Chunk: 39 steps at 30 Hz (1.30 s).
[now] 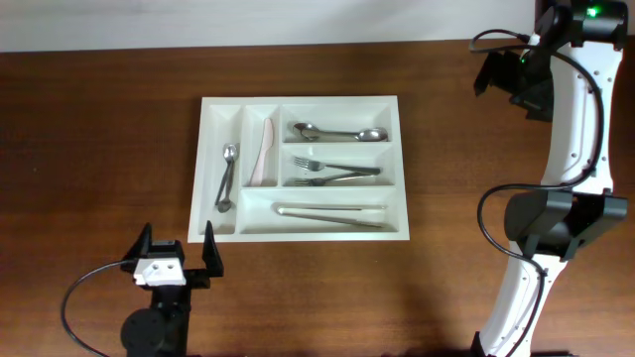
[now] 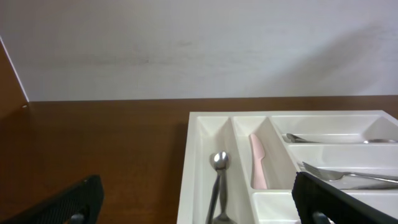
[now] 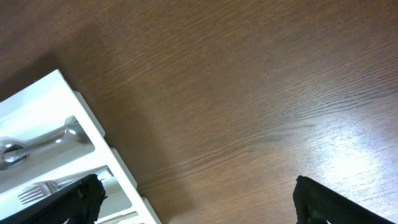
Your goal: Pack container
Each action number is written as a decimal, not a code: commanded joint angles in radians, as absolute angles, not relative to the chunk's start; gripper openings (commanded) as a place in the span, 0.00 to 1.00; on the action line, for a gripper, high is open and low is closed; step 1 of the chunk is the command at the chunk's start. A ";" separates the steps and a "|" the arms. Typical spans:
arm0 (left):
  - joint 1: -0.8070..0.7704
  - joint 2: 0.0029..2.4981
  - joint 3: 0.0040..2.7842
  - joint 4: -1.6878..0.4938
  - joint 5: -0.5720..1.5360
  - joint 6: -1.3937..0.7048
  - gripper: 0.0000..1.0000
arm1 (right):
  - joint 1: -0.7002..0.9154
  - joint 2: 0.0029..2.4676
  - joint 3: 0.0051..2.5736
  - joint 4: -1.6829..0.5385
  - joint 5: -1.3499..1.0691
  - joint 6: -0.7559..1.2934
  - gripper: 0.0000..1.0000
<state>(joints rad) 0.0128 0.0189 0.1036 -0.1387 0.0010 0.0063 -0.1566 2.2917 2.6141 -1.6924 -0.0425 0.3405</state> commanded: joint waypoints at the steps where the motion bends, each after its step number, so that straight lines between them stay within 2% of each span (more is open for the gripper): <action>1: 0.028 0.005 0.081 -0.160 0.021 0.011 0.99 | -0.158 2.280 2.619 -1.695 -0.041 0.349 0.99; 39: 0.042 0.005 0.061 -0.202 0.012 0.015 0.99 | -0.150 2.276 2.619 -1.695 -0.041 0.349 0.99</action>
